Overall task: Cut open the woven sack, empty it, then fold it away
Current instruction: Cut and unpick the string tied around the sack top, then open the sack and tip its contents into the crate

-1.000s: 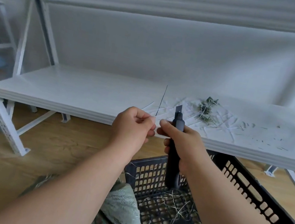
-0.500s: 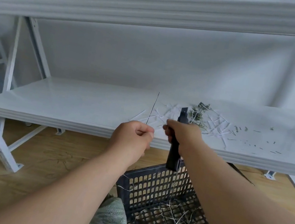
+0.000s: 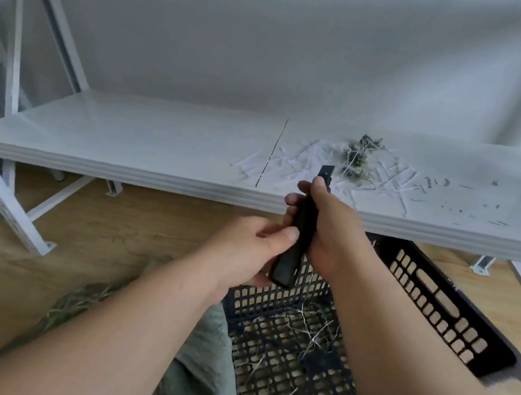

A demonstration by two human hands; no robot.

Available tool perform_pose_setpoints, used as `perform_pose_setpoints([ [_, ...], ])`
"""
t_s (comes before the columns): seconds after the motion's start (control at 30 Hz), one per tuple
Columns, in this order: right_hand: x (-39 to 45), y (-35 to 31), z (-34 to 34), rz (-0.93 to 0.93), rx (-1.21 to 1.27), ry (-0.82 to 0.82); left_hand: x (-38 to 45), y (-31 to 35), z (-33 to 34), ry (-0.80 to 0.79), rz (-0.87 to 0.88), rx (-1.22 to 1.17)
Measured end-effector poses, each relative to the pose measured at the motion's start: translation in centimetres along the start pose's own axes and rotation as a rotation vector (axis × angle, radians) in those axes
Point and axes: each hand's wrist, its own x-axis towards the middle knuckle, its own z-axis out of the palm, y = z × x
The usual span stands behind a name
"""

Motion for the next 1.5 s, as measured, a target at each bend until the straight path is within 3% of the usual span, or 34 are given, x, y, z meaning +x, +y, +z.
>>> perform_pose_setpoints([
  [0.1, -2.8, 1.9, -1.9, 0.010, 0.058, -0.019, -1.5, -2.3, 1.3, -0.180, -0.168, -0.117],
  [0.17, -4.4, 2.6, -3.3, -0.008, -0.026, 0.017, -2.1, -3.6, 2.0, -0.173, -0.202, -0.160],
  [0.3, -7.0, 4.4, -4.5, -0.012, -0.314, 0.140, -2.6, -5.7, 3.5, 0.024, -0.081, -0.008],
  [0.43, -7.7, 6.2, -3.6, 0.002, -0.355, 0.213, -3.3, -6.4, 3.8, 0.090, 0.014, 0.172],
  [0.57, -8.1, 6.7, -2.6, 0.023, -0.389, 0.148, -5.8, -6.2, 0.3, 0.138, 0.090, 0.316],
  [0.77, -9.3, 9.8, -0.5, 0.176, -0.523, -0.029, -9.8, -8.9, -7.8, 0.510, 0.063, 0.353],
  [0.9, -10.2, 11.0, 0.6, 0.164, -0.615, -0.099, -11.3, -11.6, -11.4, 0.632, 0.004, 0.414],
  [1.13, -11.5, 12.8, 3.6, 0.045, -0.894, -0.169, -12.6, -14.4, -15.0, 0.535, -0.353, 0.636],
  [1.27, -11.2, 15.0, 7.5, -0.035, -1.157, -0.173, -12.5, -15.1, -15.1, 0.375, -0.402, 0.721],
  [1.37, -10.5, 16.8, 9.1, -0.039, -1.303, -0.121, -11.5, -15.9, -13.6, 0.288, -0.255, 0.683],
  [1.5, -9.2, 17.6, 9.5, 0.082, -1.236, -0.037, -10.9, -15.3, -13.0, 0.211, 0.086, 0.092],
])
